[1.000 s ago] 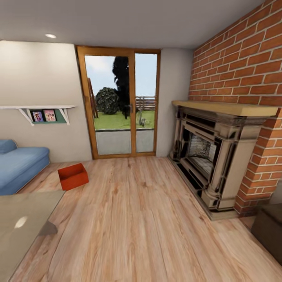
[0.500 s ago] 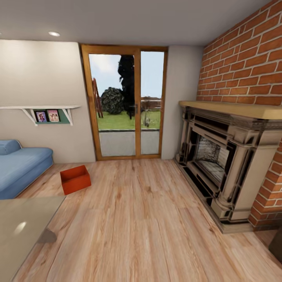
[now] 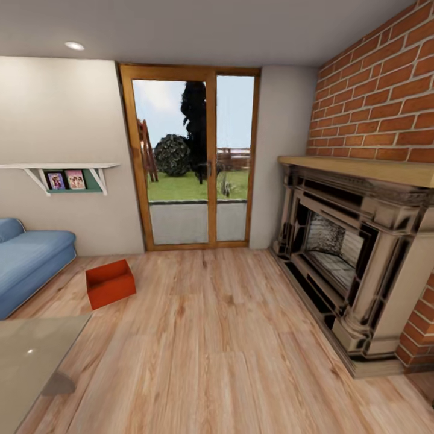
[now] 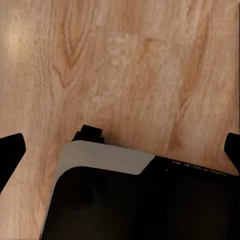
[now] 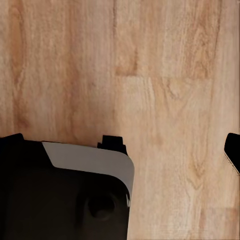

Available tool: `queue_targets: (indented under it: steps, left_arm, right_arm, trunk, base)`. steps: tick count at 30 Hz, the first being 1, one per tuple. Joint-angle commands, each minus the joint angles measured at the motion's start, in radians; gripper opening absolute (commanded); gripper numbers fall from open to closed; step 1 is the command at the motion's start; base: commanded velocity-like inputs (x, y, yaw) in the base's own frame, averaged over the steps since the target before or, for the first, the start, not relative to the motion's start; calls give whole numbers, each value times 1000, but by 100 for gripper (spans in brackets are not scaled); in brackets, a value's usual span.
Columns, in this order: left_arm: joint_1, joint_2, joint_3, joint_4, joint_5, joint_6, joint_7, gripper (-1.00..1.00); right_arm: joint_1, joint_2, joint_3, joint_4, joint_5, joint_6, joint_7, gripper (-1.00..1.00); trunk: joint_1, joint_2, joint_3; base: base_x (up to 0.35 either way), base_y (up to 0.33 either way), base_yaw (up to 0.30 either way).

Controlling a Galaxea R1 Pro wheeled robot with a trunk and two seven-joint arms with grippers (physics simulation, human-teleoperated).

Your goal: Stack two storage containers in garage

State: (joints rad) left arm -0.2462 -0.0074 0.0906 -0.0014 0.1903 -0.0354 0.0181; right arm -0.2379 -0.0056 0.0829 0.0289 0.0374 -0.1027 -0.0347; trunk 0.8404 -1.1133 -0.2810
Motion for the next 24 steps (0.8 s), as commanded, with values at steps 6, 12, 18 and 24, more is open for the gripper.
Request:
queue_targets:
  steps: [6, 12, 18, 24]
  left_arm:
    - [-1, 0, 8, 1, 0, -3, 2, 100]
    - [-1, 0, 8, 1, 0, -3, 2, 100]
    - [-1, 0, 8, 1, 0, -3, 2, 100]
    - [-1, 0, 8, 1, 0, -3, 2, 100]
  right_arm:
    - [-1, 0, 8, 3, 5, -5, -3, 100]
    - [-1, 2, 7, 3, 6, -5, -2, 100]
    - [-1, 2, 6, 3, 6, -6, -4, 100]
    - [-1, 1, 6, 2, 6, -6, -4, 100]
  trunk:
    - [1, -1, -1]
    - [1, -1, -1]
    - [1, -1, -1]
    - [1, -1, -1]
  base:
    - [320, 0, 0]
    - [320, 0, 0]
    - [320, 0, 165]
    - [320, 0, 250]
